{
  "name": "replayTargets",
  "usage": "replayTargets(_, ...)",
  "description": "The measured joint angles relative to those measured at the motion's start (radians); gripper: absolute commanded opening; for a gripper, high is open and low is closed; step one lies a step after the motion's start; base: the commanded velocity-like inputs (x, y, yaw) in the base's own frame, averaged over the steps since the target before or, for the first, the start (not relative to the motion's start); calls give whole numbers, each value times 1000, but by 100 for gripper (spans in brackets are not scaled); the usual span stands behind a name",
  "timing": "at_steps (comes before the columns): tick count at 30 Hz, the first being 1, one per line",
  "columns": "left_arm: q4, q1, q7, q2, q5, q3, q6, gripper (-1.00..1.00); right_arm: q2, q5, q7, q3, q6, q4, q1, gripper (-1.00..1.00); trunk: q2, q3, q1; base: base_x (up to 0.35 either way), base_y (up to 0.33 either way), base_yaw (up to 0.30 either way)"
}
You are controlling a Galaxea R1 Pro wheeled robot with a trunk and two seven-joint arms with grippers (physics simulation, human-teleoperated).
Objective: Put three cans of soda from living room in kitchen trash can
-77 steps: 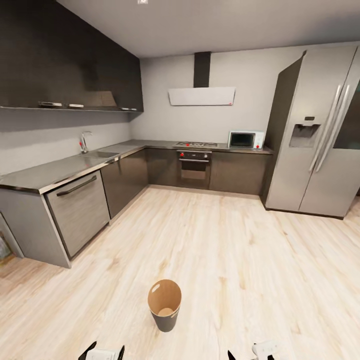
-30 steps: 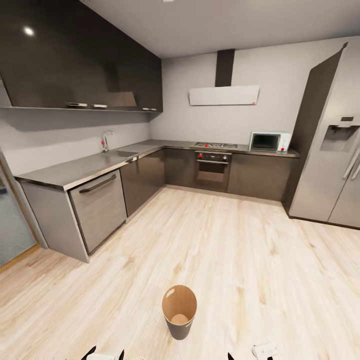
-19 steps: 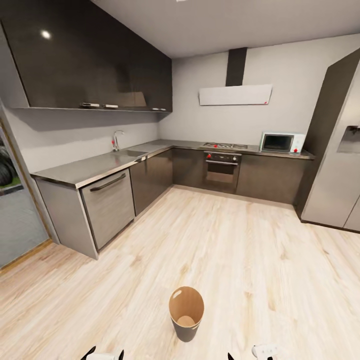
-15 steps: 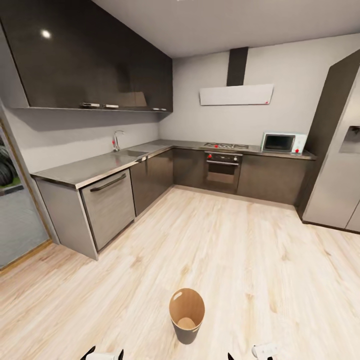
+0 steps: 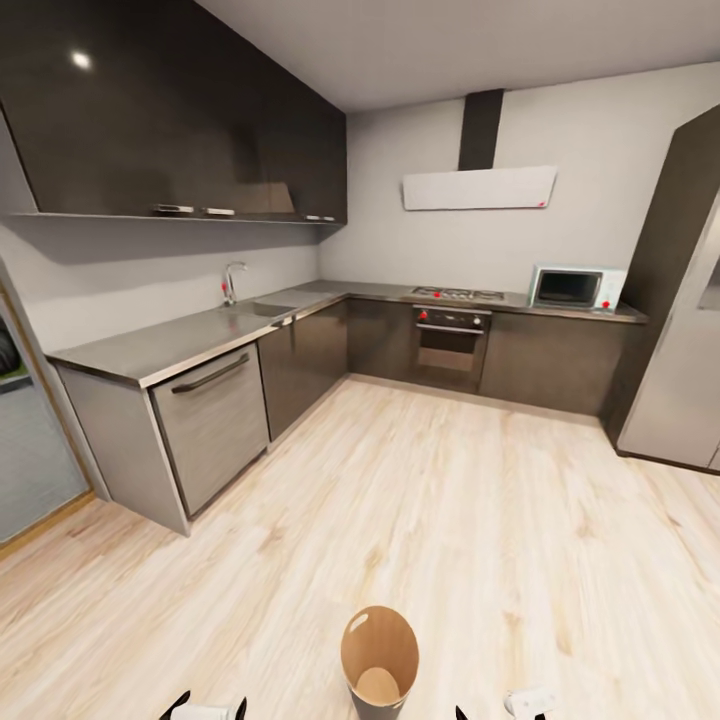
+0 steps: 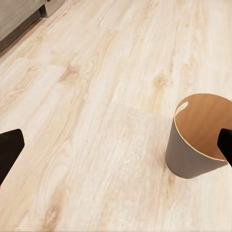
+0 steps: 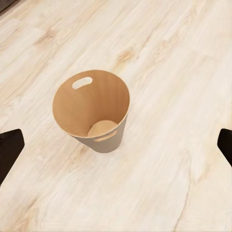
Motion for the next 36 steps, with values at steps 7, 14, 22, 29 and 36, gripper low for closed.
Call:
replayTargets(7,0,0,-1,-1,0,0,-3,100,0,-1,0,0,0,1,0,100,0,0,0,69,1,0)
replayTargets(14,1,0,-1,-1,-1,0,-3,100,-1,-5,4,-3,7,-9,-5,100,0,0,0,11,0,0)
replayTargets(22,12,0,0,-1,-1,0,-3,100,6,-5,10,18,354,-135,-170,100,0,0,0,1,0,0)
replayTargets(29,17,1,0,-1,1,-1,-3,100,33,-9,0,96,722,-11,-537,100,0,0,0,0,0,0)
replayTargets(36,17,1,-3,-3,1,-2,-2,100,45,-9,-10,84,673,774,-1019,100,0,0,0,0,0,0)
